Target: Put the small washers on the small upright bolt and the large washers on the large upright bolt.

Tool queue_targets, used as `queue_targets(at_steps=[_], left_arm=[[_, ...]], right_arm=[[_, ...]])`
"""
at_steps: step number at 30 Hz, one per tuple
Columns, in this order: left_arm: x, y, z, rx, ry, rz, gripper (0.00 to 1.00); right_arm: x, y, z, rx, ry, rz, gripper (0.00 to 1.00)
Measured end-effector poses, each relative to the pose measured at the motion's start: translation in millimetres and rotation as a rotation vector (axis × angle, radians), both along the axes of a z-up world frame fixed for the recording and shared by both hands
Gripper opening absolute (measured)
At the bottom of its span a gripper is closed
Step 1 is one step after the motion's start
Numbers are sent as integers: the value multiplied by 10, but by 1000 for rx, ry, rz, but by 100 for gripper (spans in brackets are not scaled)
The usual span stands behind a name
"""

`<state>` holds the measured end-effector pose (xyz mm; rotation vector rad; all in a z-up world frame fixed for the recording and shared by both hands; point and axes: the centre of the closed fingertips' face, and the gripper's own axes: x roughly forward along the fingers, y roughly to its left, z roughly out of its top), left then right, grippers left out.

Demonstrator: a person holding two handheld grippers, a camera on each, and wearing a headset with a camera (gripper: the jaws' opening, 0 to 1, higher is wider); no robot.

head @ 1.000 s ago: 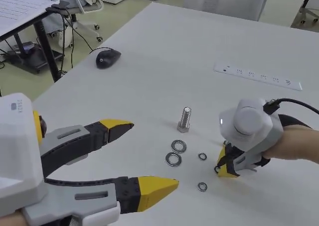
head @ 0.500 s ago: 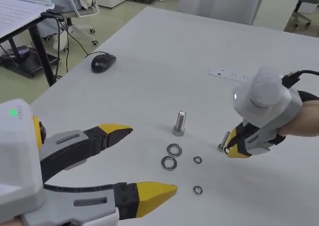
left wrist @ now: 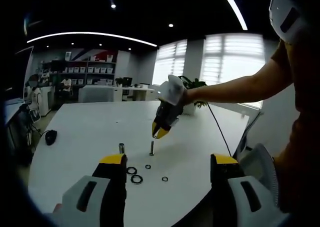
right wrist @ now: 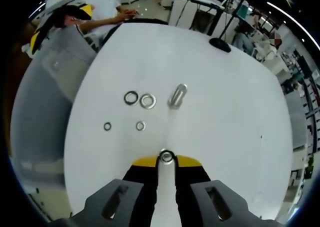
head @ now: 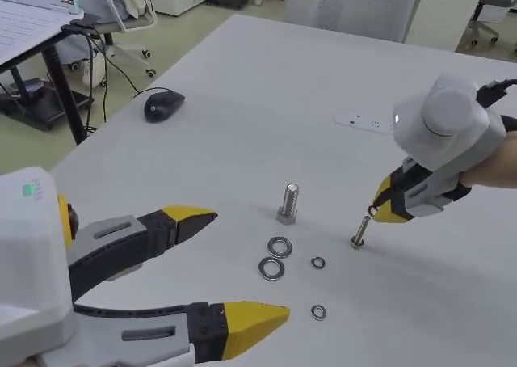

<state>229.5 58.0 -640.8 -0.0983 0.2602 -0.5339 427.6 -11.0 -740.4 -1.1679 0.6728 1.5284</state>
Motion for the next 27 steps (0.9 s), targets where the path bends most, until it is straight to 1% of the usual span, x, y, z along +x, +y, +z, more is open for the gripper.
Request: queue_targets(at_steps=[4, 8, 10, 12, 16, 19, 25, 27], left_arm=[[6, -12, 8, -3, -4, -4, 68], [8, -2, -7, -1, 0, -3, 68], [5, 6, -14, -2, 2, -2, 68], [3, 12, -18, 0, 2, -1, 68], [3, 32, -28, 1, 5, 3, 68], [5, 38, -33, 3, 7, 4, 68], [19, 43, -29, 1, 6, 8, 68], [20, 35, -32, 3, 7, 6, 68]], right_arm=[[14, 11, -11, -2, -3, -2, 12], [24, 11, -47, -14, -4, -1, 12], [27, 10, -77, -19, 5, -4, 12], [33, 10, -101, -25, 3, 0, 12], [32, 27, -105, -26, 7, 0, 12], [45, 8, -140, -43, 5, 1, 12], [48, 12, -133, -40, 14, -4, 12], [55, 11, -135, -41, 10, -1, 12]])
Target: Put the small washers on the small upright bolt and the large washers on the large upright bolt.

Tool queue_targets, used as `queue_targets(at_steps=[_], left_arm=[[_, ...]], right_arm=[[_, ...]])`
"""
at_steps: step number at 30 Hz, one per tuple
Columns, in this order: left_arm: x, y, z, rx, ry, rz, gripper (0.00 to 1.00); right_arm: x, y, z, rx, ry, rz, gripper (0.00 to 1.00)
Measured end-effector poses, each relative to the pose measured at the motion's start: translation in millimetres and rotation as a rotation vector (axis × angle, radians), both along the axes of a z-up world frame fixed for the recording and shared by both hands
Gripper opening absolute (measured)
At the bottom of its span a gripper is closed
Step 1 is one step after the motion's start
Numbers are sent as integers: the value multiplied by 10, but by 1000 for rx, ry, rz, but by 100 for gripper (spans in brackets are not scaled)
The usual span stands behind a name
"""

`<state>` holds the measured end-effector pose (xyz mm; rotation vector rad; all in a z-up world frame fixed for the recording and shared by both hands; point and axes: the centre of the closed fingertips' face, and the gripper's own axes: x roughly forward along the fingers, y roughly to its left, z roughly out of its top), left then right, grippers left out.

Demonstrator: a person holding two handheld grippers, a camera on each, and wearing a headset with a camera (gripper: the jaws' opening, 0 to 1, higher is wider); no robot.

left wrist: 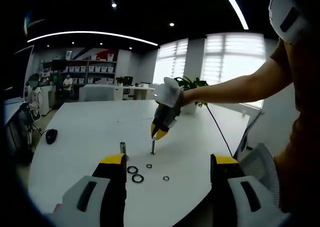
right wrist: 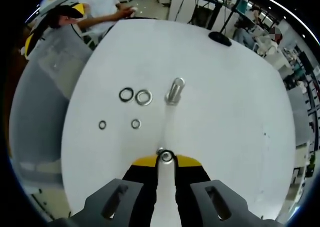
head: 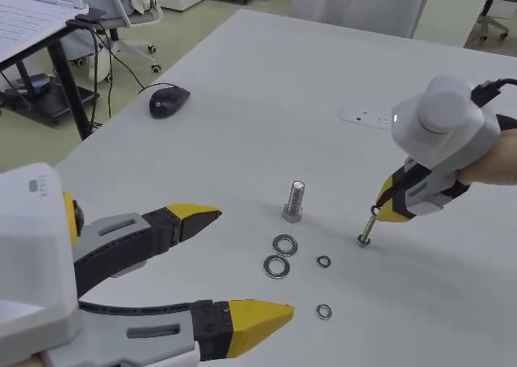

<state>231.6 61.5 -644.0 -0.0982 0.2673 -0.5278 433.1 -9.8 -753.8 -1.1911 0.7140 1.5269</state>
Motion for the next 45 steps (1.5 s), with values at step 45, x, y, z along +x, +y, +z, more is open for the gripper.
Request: queue_targets(at_steps=[45], left_arm=[[-36, 56, -38, -7, 15, 28, 67]], right_arm=[[7, 4, -461, -100, 37, 5, 12]])
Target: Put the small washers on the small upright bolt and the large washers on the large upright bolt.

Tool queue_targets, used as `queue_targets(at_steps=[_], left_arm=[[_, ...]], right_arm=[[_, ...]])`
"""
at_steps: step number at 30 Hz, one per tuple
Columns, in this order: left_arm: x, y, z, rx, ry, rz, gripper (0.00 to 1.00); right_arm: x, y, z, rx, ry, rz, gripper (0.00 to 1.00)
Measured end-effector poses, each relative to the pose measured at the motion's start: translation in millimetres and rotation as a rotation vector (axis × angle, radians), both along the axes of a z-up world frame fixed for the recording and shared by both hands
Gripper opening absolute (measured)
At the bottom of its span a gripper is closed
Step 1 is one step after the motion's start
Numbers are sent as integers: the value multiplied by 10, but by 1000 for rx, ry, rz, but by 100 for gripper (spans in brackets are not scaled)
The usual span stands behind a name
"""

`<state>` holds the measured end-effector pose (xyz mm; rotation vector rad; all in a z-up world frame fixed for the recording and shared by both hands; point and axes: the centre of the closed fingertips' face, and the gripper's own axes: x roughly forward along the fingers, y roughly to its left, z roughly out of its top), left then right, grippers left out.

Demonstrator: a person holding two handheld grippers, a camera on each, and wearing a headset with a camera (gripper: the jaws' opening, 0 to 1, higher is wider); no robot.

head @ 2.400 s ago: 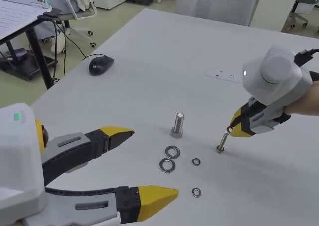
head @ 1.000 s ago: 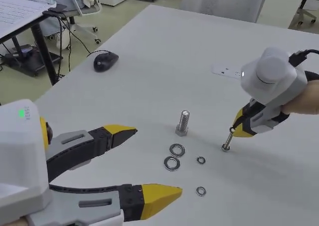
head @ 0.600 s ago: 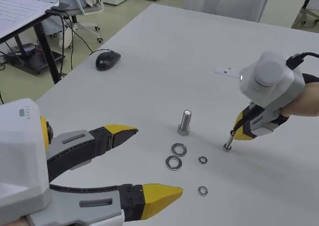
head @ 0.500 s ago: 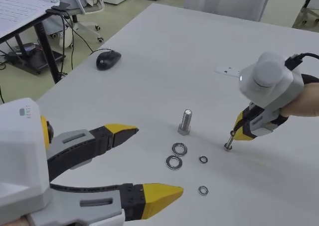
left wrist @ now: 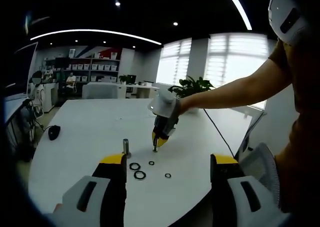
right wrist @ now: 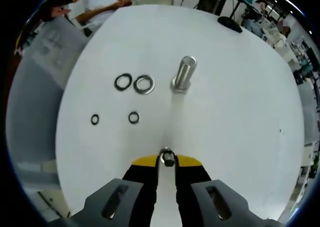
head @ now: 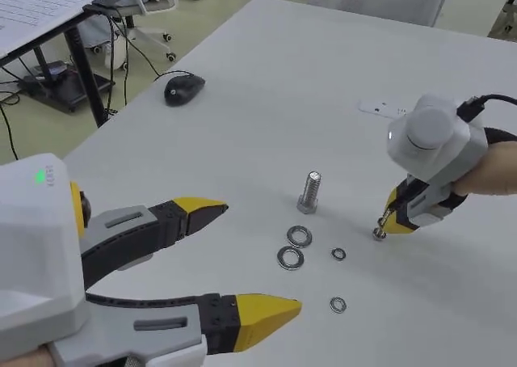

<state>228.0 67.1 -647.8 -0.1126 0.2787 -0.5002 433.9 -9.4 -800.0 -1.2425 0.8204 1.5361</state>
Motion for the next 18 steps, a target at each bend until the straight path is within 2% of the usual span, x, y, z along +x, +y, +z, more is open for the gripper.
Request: queue_targets(at_steps=[11, 18], left_arm=[[13, 24, -17, 0, 5, 5, 67], [13, 27, -19, 1, 7, 7, 67]], right_arm=[[43, -24, -147, -2, 10, 6, 13], [49, -61, -117, 14, 9, 4, 17]])
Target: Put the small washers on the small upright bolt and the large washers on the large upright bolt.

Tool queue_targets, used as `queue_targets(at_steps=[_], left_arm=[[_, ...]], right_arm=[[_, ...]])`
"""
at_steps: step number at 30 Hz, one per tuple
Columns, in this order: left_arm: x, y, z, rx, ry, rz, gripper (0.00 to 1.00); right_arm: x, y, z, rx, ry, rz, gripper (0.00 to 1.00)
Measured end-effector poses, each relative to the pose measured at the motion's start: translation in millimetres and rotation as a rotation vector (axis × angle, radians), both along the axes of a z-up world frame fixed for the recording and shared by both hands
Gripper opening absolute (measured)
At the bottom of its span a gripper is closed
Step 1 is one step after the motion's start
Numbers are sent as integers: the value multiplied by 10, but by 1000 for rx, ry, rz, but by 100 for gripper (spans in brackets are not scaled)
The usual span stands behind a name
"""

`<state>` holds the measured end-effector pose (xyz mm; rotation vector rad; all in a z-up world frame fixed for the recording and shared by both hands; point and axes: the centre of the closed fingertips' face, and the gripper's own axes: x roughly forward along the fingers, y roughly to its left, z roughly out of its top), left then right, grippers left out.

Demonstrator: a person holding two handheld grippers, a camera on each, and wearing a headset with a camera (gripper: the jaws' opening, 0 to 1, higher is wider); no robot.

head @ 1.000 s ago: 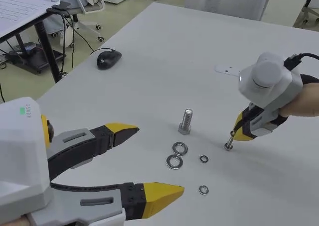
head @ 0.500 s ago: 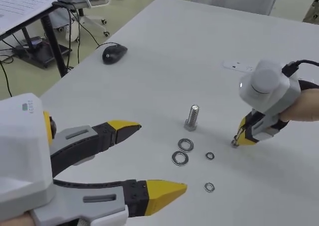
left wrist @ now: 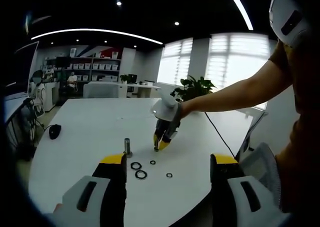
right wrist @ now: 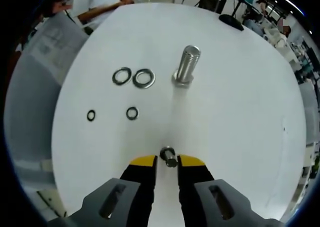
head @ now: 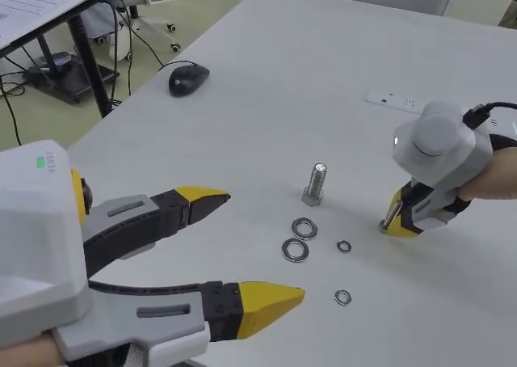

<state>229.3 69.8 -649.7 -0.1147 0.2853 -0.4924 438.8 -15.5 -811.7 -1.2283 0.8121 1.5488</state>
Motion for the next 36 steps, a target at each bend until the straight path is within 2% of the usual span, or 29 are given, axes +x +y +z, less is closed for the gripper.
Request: queue_targets(at_steps=[6, 11, 15, 17, 22, 25, 36], left_arm=[[2, -17, 8, 5, -3, -3, 67], [-6, -29, 33, 13, -7, -8, 67], [-11, -35, 71, 14, -19, -8, 68], [-18, -46, 80, 16, -23, -11, 68], [-57, -78, 95, 21, -27, -18, 68], [-82, -89, 99, 22, -30, -18, 68], [-146, -114, 118, 20, -40, -15, 68]], right_arm=[[-9, -43, 105, 8, -13, -4, 17], [-102, -147, 219, -12, -20, 3, 17], [-282, -263, 266, -29, -4, 27, 17], [-344, -285, 274, -37, -12, 43, 17], [-522, -226, 295, -15, 2, 56, 17], [-706, -173, 284, 1, 37, 75, 17], [-1104, 3, 185, 18, 65, 152, 19]])
